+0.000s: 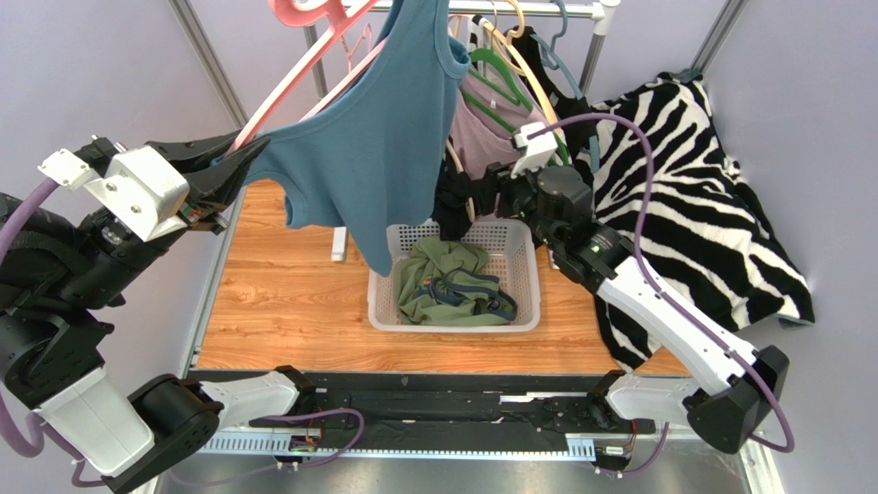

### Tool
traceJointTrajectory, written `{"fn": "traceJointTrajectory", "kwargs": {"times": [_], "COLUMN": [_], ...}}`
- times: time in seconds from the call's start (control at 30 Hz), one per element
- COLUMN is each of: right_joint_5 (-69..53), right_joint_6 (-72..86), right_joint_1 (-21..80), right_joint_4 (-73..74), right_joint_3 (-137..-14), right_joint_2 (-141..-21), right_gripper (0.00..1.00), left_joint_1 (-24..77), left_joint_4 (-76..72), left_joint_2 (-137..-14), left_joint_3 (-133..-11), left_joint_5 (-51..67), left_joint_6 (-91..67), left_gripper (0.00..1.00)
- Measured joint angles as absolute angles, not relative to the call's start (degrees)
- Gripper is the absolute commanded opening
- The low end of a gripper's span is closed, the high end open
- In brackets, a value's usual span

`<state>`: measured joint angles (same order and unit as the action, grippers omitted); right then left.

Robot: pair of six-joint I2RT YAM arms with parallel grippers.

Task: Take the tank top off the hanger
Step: Pick up the hanger at the center of the board.

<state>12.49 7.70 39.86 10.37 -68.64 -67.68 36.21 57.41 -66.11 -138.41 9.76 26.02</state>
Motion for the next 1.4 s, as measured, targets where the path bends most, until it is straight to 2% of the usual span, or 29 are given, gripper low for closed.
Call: {"fn": "traceJointTrajectory", "kwargs": {"times": [0.27,0.53,0.93,1.17,1.4], "right_joint_5": [5.7,11.3,14.9,15.6,25.1], "right_joint_6": [7.5,4.9,1.6,-1.8,-9.4], "right_joint_1": [41.3,41.4,39.5,41.0,49.3], "right_joint_4": [15.6,18.4,20.1,22.3,21.9], "right_joint_3": [-76.8,-84.5,-92.8,-93.6,-95.8], "right_joint_2": [-81.9,-95.6,-108.8,-112.1,-112.5], "right_gripper": [0.64,0.65,0.62,0.65,0.66], "left_joint_1": [36.2,35.9,35.6,35.3,35.0], "left_joint_4": [57.4,58.8,63.6,64.1,64.1], "left_joint_2": [-63.3,-61.5,-55.6,-54.5,-54.5], "left_joint_3": [-138.5,-139.9,-140.1,-142.1,-142.9], "left_joint_5": [9.1,9.2,6.4,3.7,1.2], "left_joint_6": [26.1,27.2,31.0,32.9,33.3], "left_gripper": [0.00,0.00,0.00,0.00,0.00]}}
